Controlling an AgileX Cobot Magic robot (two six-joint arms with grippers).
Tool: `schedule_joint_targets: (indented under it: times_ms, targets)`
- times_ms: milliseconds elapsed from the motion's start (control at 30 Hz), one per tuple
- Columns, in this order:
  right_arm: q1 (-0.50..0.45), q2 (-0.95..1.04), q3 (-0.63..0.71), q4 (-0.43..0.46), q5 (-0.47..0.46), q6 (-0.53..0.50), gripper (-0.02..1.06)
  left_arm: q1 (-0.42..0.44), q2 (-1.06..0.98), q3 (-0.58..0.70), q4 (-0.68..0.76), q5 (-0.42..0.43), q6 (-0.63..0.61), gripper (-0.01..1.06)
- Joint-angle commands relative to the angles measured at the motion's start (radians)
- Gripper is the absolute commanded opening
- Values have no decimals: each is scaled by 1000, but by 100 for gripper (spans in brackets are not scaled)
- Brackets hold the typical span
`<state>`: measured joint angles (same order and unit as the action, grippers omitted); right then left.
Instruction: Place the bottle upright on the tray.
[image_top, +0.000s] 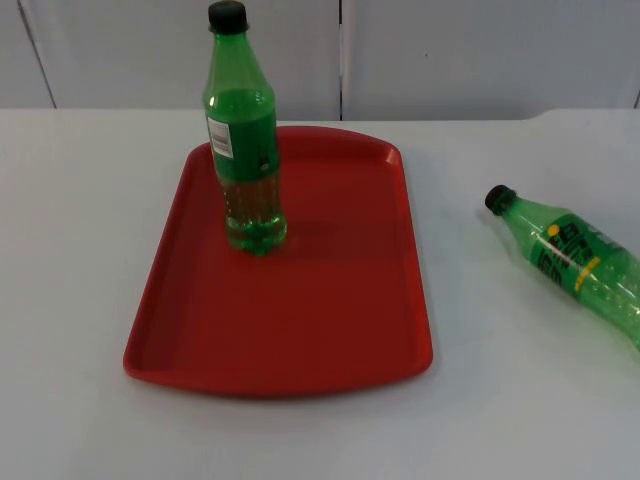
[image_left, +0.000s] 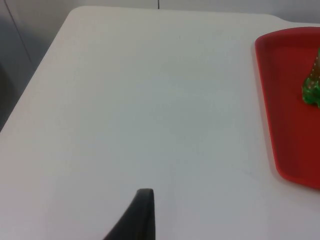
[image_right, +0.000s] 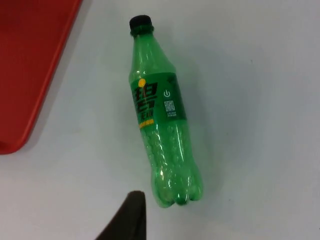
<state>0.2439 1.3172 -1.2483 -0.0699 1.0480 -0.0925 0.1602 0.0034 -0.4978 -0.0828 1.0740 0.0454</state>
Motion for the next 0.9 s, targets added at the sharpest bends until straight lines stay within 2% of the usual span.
schedule_joint_targets:
  times_ms: [0,233,533,867]
  targets:
    - [0,34,-26,13,-7,-20,105,-7,-3,4,-11,1,1,105]
    - [0,181,-133,83,0,-84,105,-7,-3,4,-11,1,1,105]
    - [0,365,-273,99,33,-129,105,-7,-3,4,-11,1,1,105]
    - [36,502,-299,92,-27,-162,105,-7,-3,4,-9,1,1,105]
